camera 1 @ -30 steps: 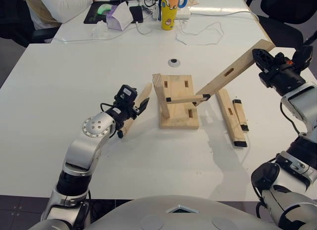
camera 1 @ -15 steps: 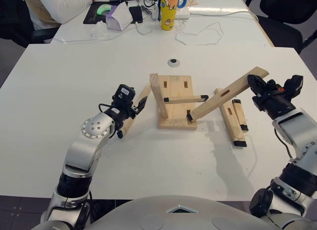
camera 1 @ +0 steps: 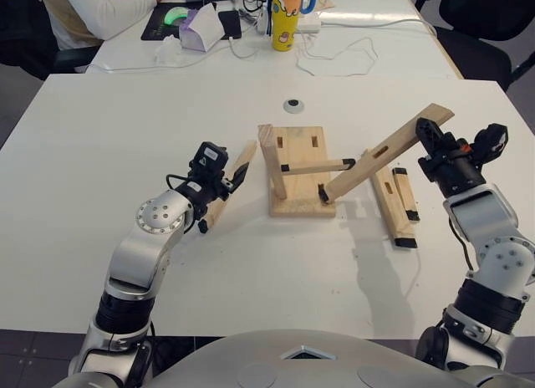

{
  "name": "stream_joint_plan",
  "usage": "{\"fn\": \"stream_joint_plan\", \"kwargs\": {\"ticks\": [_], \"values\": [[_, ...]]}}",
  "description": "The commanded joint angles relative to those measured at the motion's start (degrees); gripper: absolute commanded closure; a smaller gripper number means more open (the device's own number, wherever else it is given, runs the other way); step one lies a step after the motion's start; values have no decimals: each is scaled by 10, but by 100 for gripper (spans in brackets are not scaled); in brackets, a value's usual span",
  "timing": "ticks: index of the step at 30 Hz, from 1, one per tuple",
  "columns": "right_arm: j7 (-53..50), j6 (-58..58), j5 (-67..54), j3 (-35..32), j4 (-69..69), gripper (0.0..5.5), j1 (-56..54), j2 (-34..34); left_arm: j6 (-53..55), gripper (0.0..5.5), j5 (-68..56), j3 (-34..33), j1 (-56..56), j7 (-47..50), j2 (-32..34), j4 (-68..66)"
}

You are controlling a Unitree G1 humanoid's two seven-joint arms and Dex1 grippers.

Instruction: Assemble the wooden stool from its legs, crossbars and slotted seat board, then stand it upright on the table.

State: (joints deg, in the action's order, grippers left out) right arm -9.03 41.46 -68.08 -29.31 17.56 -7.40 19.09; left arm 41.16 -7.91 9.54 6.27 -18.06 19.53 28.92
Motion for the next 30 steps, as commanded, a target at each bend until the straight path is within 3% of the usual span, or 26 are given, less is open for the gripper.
{"fn": "stream_joint_plan", "kwargs": {"ticks": [1, 16, 30], "values": [[22, -39, 41, 12, -12, 446, -2, -14, 7, 248, -1, -4, 2, -2, 1, 3], [37, -137, 120, 35, -12, 446, -1, -79, 5, 248, -5, -1, 27, -27, 9, -15], [160, -235, 301, 101, 48, 446, 164, -34, 7, 248, -5, -3, 28, -38, 18, -13]]}}
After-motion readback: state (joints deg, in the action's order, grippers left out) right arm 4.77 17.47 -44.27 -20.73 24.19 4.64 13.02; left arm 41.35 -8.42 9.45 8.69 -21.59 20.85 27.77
